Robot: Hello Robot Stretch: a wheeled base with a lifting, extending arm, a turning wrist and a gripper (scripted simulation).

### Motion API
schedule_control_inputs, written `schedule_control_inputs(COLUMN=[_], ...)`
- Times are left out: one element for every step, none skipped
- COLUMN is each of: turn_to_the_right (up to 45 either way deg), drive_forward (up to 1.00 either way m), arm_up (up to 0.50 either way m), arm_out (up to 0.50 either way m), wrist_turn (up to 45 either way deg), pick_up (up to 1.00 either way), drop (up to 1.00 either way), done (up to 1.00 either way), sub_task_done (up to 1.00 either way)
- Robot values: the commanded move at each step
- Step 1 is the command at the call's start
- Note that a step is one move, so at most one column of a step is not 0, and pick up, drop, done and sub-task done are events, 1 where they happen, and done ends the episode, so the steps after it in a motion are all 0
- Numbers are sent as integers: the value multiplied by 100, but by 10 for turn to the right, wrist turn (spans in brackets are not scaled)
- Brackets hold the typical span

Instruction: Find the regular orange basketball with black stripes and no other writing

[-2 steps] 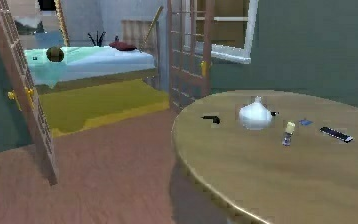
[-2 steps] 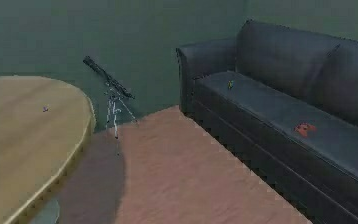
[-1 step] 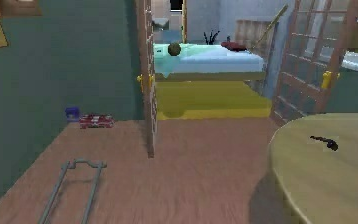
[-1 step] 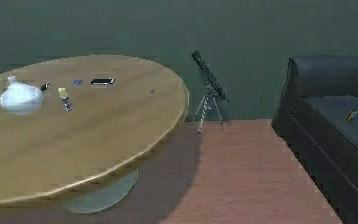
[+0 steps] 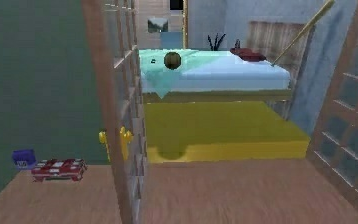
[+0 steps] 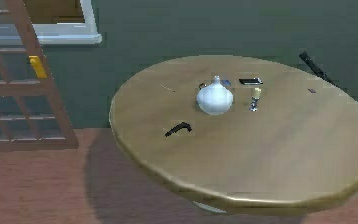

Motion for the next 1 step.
schedule_control_inputs(turn_to_the_right=[-30], drive_forward=[0], arm_up=[0], arm_out=[0], wrist_turn=[0], pick_up=[0], drop=[0], done=[0], sub_task_done=[0])
